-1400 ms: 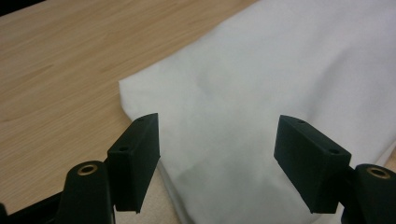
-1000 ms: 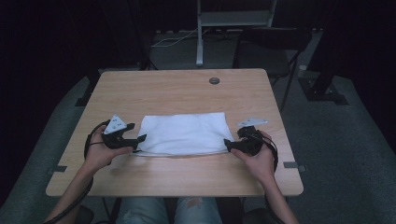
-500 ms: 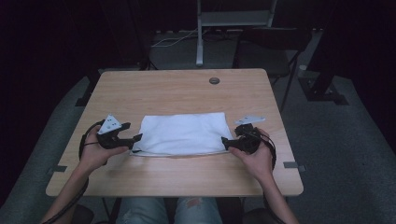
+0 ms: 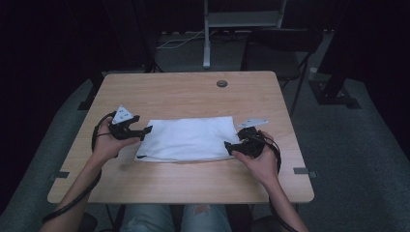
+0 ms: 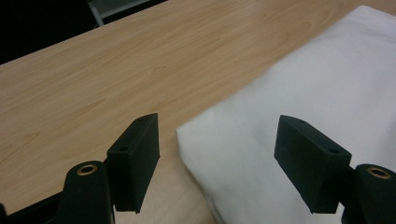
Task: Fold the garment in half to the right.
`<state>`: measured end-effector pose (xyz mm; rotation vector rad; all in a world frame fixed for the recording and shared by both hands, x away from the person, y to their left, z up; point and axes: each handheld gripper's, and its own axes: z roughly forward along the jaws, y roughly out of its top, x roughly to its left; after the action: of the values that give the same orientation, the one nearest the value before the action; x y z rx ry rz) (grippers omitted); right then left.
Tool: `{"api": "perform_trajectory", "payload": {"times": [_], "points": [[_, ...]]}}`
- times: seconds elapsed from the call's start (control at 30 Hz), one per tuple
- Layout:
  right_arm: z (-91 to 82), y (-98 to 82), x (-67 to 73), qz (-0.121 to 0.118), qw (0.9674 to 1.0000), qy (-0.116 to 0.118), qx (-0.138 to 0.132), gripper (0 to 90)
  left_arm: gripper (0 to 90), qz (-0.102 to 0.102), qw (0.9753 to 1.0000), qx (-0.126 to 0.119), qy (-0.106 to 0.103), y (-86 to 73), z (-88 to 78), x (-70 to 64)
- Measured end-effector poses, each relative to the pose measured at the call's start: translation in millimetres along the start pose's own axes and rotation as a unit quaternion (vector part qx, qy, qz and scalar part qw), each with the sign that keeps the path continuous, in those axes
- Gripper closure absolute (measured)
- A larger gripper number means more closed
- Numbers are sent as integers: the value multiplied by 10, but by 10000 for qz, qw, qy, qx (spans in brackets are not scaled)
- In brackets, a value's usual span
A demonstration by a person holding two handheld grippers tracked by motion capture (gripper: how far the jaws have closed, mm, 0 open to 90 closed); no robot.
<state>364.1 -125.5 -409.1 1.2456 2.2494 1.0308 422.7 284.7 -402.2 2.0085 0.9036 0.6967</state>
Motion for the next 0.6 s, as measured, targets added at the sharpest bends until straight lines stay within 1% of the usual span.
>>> {"api": "perform_trajectory", "payload": {"times": [0.1,0.17,0.23,0.3,0.4,0.47,0.53,0.6], "points": [[-9,17,-2,24,10000,4,-42,201,311,-65,9999,52,80,77,159,52],[-8,23,8,20,10000,25,-64,200,311,-9,9997,118,201,116,260,79],[-8,29,25,11,10000,36,-65,200,311,-28,9995,182,267,141,351,102],[-1,33,31,-17,10000,51,-59,200,312,-98,9992,261,282,151,432,130],[5,48,39,-52,10000,40,-49,200,312,-145,9985,420,312,143,533,187],[4,57,42,-70,10000,41,-41,200,312,-221,9982,453,331,136,579,222],[6,64,45,-77,10000,36,-39,200,313,-349,9979,469,278,131,619,248],[9,72,49,-105,9999,28,-26,200,332,-343,9975,568,237,121,652,269]]}}
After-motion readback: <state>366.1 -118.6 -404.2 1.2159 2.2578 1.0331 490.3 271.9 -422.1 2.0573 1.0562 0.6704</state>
